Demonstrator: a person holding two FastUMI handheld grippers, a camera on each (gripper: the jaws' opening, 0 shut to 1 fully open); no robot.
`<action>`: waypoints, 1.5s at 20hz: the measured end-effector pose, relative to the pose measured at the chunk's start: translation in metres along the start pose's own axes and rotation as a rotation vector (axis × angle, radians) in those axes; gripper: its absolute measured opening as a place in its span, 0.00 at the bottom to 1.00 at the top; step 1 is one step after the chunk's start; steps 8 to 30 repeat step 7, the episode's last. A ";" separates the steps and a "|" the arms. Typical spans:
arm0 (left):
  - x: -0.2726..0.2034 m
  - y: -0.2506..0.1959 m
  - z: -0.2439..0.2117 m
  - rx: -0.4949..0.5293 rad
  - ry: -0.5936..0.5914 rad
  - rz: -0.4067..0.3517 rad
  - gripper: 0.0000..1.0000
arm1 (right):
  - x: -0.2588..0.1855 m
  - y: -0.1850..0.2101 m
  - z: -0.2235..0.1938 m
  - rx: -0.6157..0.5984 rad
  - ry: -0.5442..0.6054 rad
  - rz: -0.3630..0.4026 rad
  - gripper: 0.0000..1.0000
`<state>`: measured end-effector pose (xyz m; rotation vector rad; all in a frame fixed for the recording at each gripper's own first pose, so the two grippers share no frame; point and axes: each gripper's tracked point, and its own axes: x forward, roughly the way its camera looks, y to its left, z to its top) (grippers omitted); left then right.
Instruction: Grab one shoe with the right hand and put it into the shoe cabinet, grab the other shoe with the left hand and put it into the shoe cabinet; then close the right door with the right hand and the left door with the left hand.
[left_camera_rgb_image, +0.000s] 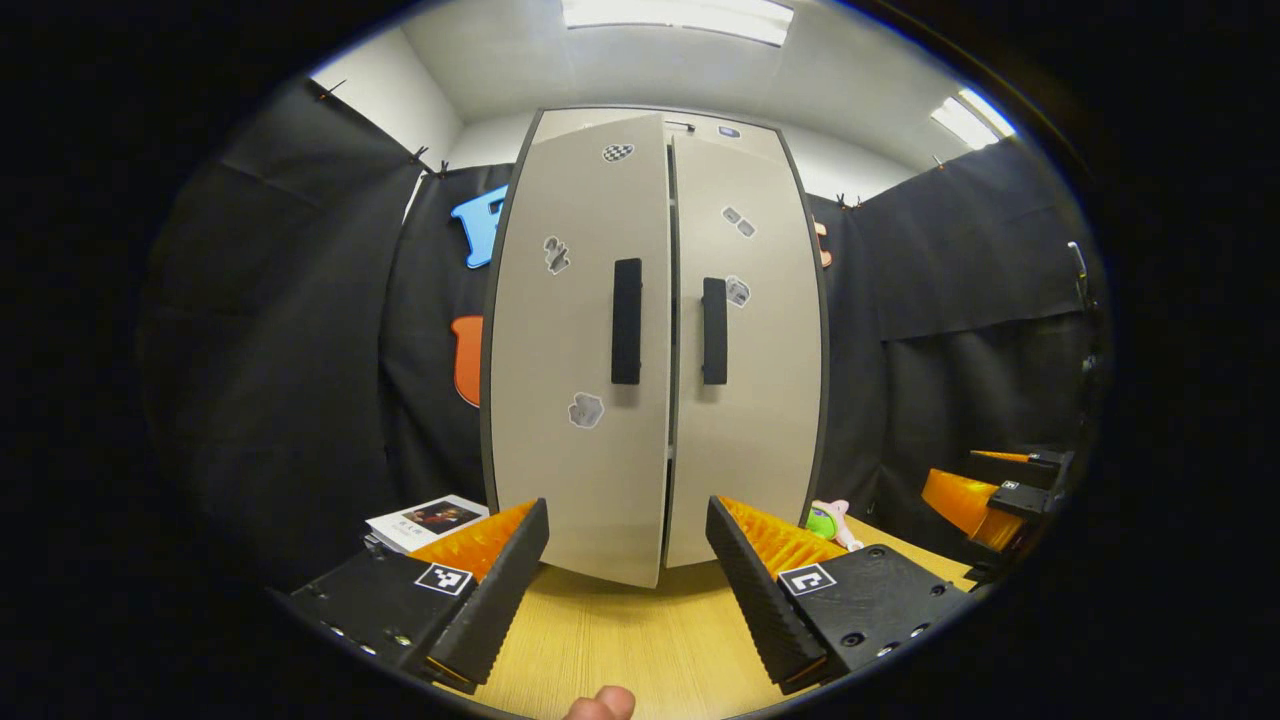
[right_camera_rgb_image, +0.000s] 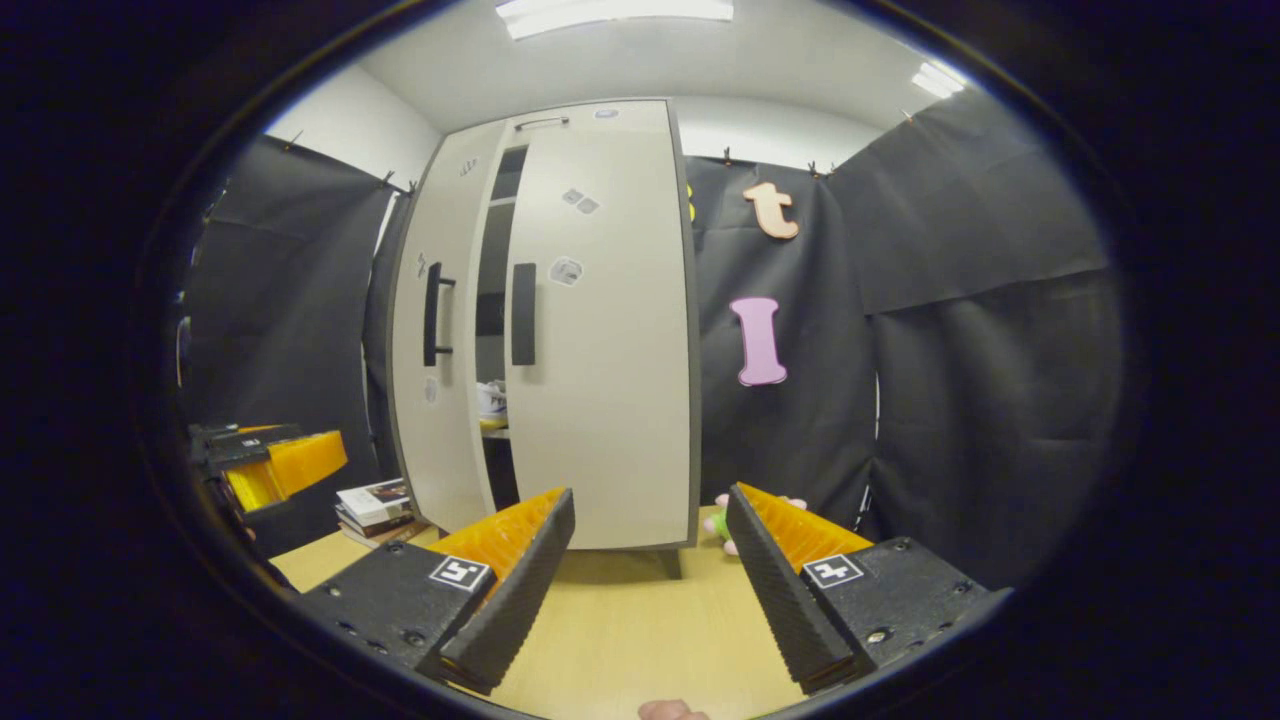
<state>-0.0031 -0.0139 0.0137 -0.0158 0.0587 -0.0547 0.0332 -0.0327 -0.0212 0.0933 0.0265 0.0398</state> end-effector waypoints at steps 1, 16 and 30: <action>-0.001 0.001 -0.002 0.000 -0.001 0.004 0.95 | -0.001 0.000 -0.001 -0.001 0.001 -0.003 0.99; -0.001 0.007 -0.010 -0.038 0.024 0.016 0.95 | -0.002 0.002 0.005 -0.017 -0.006 -0.007 0.99; -0.001 0.007 -0.010 -0.038 0.024 0.016 0.95 | -0.002 0.002 0.005 -0.017 -0.006 -0.007 0.99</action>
